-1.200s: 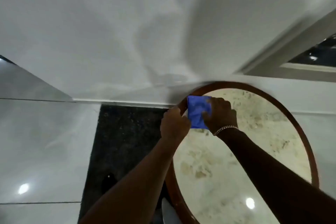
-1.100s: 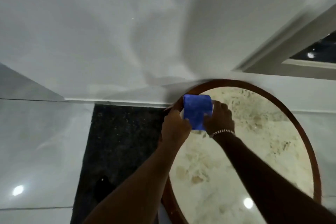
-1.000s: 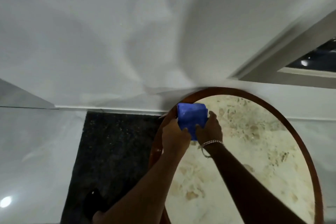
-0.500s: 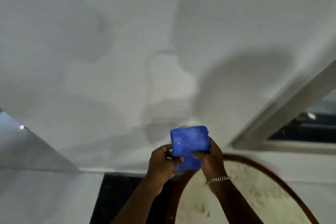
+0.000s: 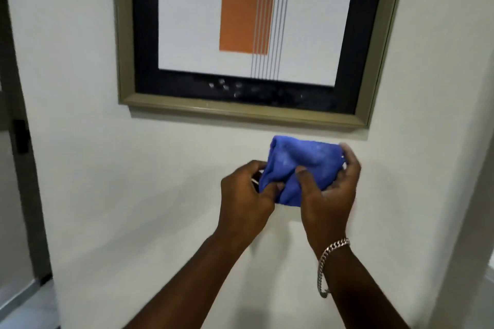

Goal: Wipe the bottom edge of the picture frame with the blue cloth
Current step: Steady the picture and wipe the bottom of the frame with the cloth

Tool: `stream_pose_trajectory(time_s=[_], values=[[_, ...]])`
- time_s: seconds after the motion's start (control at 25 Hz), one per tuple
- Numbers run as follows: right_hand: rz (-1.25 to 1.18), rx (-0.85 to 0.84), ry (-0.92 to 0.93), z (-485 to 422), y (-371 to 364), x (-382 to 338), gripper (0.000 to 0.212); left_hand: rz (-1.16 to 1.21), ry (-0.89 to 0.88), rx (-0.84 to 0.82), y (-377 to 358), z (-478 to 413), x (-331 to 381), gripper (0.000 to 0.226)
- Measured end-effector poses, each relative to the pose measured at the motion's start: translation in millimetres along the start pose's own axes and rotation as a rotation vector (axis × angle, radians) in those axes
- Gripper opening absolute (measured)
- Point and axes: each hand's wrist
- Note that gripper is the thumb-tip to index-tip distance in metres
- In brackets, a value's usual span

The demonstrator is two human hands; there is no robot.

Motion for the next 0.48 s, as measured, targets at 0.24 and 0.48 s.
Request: stream_pose_trajectory(time_s=[0.24, 0.48], values=[[0.250, 0.156, 0.394, -62, -30, -13, 0.057, -0.153, -0.505, 0.318, 64, -90, 65, 0.019], [0.747, 0.107, 0.790, -77, -47, 9, 0.028, -0.712, -0.813, 0.233, 108, -176, 72, 0.049]])
Point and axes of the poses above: each hand's wrist, its own z-axis away from the middle knuckle, its own y-axis out of the back of the hand, x = y × z, and after that the axes turned 10 degrees about y, right-handed
